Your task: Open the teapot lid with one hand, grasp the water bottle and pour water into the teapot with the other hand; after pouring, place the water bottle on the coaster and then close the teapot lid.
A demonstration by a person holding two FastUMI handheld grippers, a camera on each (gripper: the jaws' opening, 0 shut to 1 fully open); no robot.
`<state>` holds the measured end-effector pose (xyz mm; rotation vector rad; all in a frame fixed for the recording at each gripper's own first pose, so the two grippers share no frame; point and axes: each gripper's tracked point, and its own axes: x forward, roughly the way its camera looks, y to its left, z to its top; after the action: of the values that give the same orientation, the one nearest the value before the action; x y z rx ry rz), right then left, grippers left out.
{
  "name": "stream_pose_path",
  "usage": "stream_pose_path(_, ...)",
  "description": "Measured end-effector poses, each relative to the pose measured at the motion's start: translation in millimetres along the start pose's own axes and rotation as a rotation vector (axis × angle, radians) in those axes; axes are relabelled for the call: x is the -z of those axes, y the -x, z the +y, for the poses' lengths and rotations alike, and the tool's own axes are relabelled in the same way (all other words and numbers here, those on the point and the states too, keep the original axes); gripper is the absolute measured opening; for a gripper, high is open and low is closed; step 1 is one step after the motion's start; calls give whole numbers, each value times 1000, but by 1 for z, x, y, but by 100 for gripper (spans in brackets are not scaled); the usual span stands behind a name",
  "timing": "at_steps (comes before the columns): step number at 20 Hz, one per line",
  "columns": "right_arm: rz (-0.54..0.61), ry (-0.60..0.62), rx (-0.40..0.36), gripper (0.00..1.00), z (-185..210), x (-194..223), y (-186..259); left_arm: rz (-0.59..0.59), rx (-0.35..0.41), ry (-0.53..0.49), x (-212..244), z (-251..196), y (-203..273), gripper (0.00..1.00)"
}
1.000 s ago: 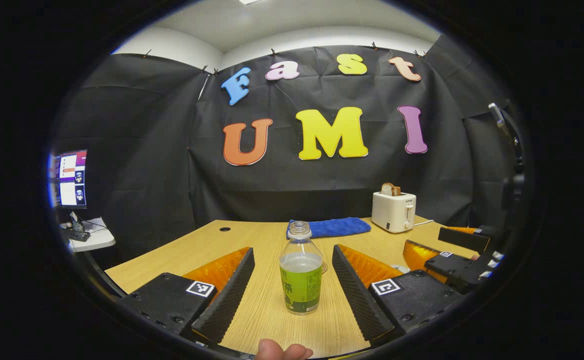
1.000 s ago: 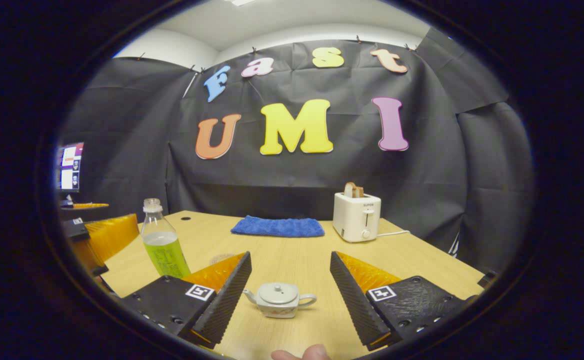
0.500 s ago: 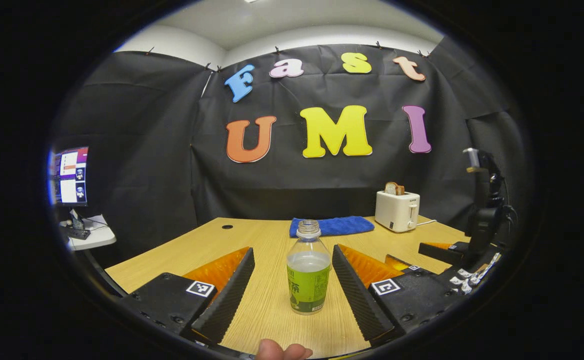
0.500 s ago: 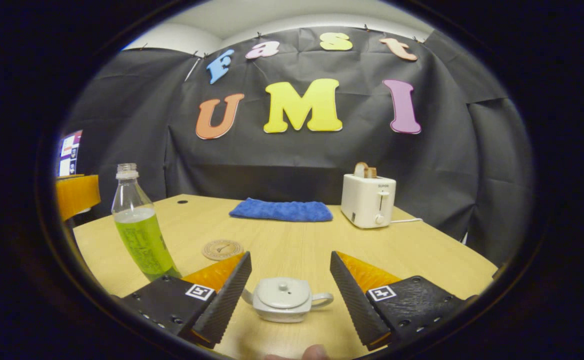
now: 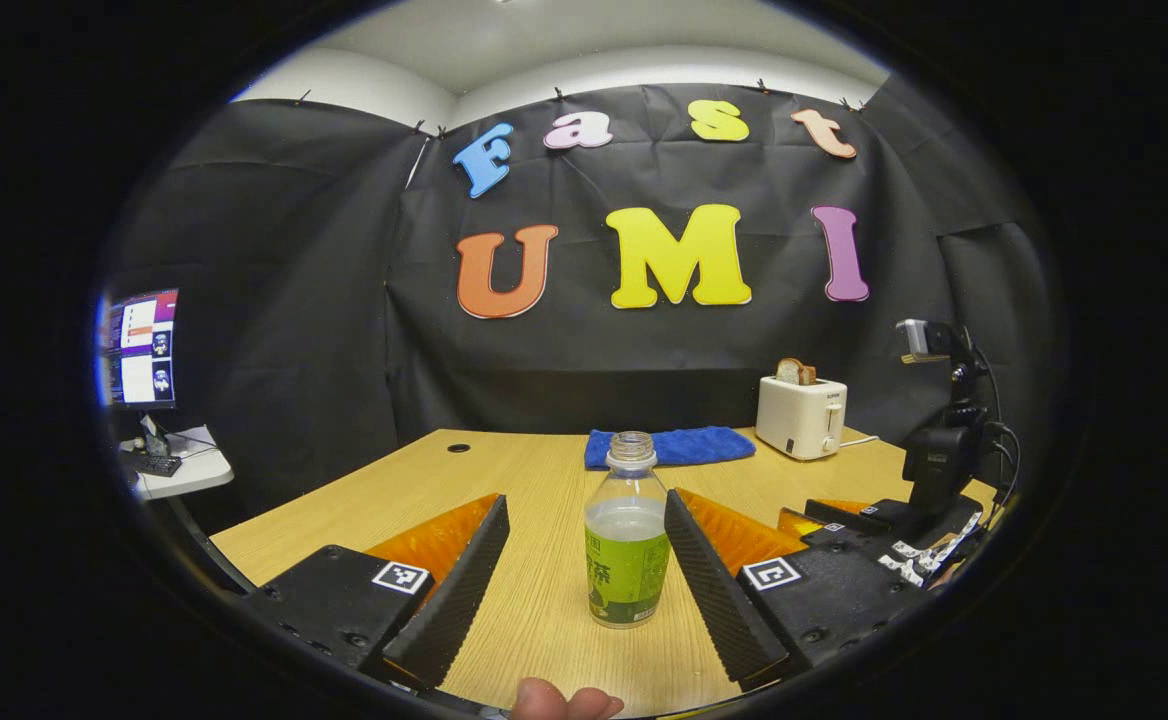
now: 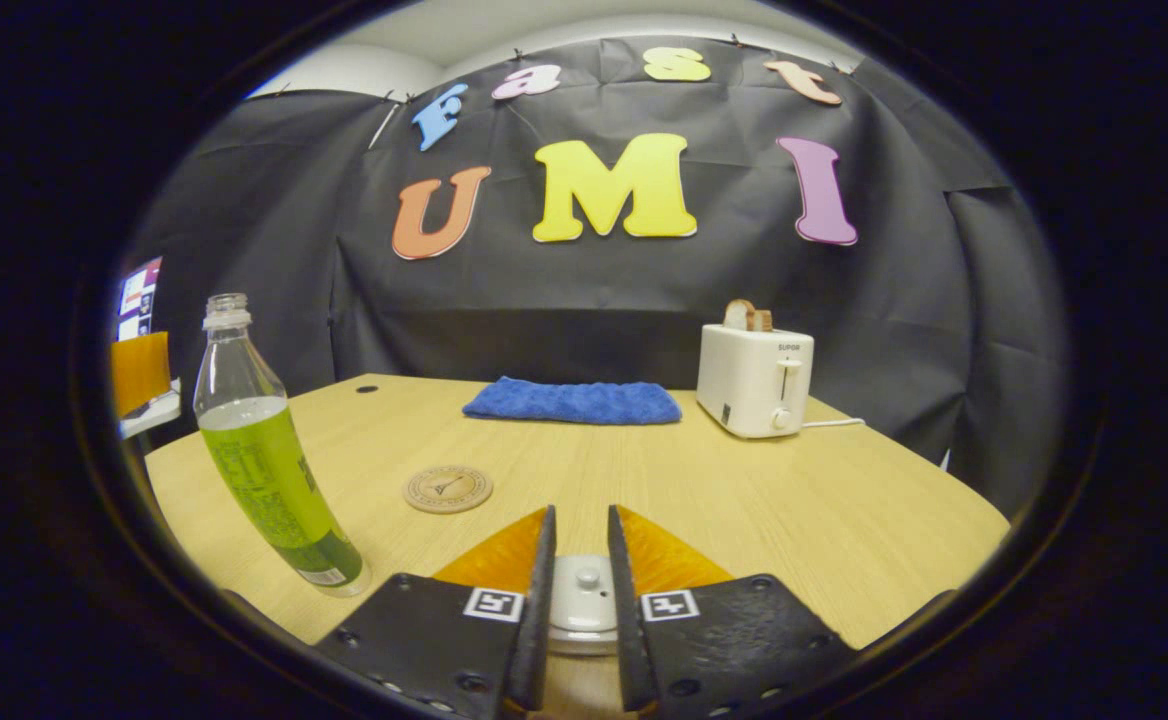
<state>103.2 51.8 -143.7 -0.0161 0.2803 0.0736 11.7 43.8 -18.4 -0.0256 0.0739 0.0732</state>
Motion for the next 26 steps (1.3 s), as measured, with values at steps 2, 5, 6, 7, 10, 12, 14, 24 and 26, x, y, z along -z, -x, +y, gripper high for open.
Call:
stream_pose_path(2, 5, -2, -18, 14, 4, 1, 1, 3, 0, 4, 1, 1, -1, 98)
stream_pose_path(5, 10, 1, -20, 0, 1, 1, -4, 5, 4, 1, 2, -1, -1, 98)
stream_pose_path(6, 16, 2, -23, 0, 1, 2, -2, 4, 7, 3, 2, -2, -1, 98)
stream_pose_path(7, 13, 0, -24, 0, 1, 1, -1, 5, 9, 4, 2, -4, -1, 98)
stream_pose_path(10, -8, -27, -38, 0, 0, -6, 2, 12, 11, 2, 6, -6, -2, 98)
stream_pose_path(12, -29, -34, -41, 0, -2, -15, 5, 15, 3, -7, 12, -4, 2, 98)
stream_pose_path(14, -42, -45, -48, 0, -3, -23, 8, 33, -1, -7, 21, -3, 2, 98)
stream_pose_path(24, -83, -37, -39, 0, -22, -45, 41, 145, 67, 35, 74, -23, -6, 98)
stream_pose_path(26, -93, -31, -37, 0, -24, -48, 47, 154, 74, 40, 80, -26, -14, 98)
